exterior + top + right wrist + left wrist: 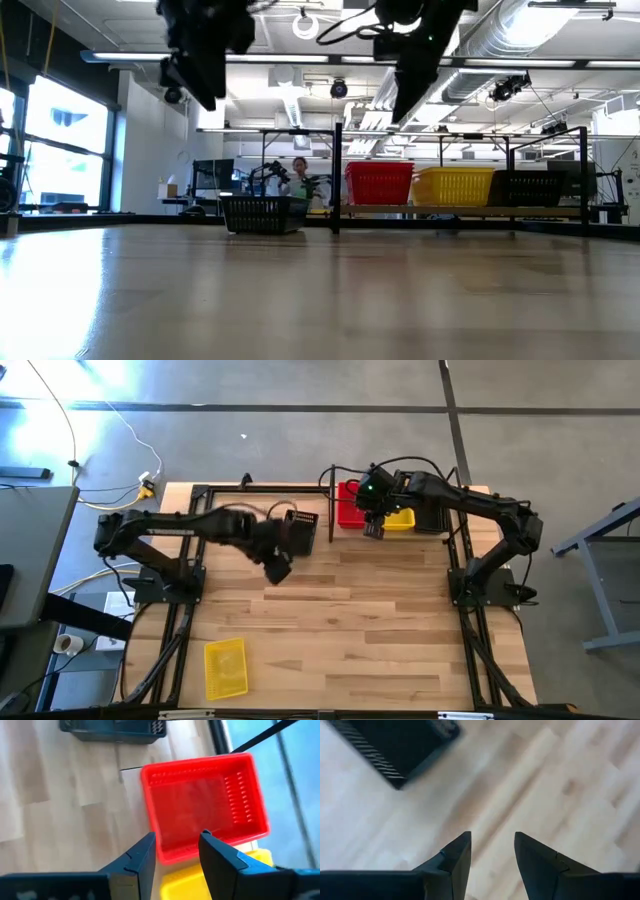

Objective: Stack baskets on shelf by color
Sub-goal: Stack the yellow bin on top of the yellow bin on the shelf

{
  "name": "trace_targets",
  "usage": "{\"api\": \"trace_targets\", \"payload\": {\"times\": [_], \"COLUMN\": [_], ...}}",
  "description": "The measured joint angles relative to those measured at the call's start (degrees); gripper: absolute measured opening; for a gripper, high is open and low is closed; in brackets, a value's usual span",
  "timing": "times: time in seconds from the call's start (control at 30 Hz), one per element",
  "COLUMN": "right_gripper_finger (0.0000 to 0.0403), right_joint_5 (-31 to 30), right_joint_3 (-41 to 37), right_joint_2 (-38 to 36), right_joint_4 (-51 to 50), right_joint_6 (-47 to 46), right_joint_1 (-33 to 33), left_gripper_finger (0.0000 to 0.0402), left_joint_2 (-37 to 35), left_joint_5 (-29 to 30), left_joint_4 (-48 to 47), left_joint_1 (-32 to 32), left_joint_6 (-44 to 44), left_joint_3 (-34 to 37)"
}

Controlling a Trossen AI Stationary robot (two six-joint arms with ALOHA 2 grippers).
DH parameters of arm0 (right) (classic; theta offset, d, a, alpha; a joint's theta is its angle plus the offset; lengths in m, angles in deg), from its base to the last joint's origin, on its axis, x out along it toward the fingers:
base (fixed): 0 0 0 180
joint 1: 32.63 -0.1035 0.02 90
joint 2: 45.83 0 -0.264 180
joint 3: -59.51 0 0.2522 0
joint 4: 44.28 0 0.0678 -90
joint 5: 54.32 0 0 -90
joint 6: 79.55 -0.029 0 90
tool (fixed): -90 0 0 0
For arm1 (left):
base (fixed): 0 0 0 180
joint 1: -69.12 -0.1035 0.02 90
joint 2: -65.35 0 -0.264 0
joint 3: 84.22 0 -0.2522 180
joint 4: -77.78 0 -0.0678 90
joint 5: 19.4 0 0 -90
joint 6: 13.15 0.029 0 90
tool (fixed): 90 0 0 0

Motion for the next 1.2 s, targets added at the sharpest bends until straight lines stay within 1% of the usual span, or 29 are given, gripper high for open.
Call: {"api": "trace_targets", "payload": {"times": [0.13, 0.3, 0.5, 0.83, 1.03, 1.2], "right_gripper_finger": [0.0134, 0.0134, 0.0134, 0.0134, 0.0134, 0.0134], "right_joint_5": [0.58, 0.42, -0.17, -0.29, -0.25, -3.30], "right_joint_3": [1.74, 2.49, 2.49, 2.49, 2.49, 2.49], "right_joint_2": [-0.01, 0.02, 0.04, 0.04, 0.04, 0.04], "right_joint_4": [-3.05, -4.30, -3.67, -3.53, -2.68, -2.10], "right_joint_6": [-3.49, -6.54, -11.57, -20.27, -24.77, -27.93], "right_joint_1": [-1.07, -4.13, -8.90, -17.03, -24.10, -29.59], "left_gripper_finger": [0.0140, 0.0140, 0.0140, 0.0140, 0.0140, 0.0140], "left_joint_2": [-1.74, -2.54, -2.56, -1.72, 0.17, 1.62], "left_joint_5": [0.02, 0.75, 3.31, 6.12, 6.30, 6.32], "left_joint_4": [-2.23, -6.62, -11.52, -11.84, -11.87, -10.86], "left_joint_1": [8.21, 18.15, 29.86, 47.26, 56.02, 61.76], "left_joint_6": [-3.85, -15.01, -30.65, -59.78, -75.68, -88.04], "left_joint_3": [-0.04, 0.00, -0.01, -0.02, 1.34, 4.16]}}
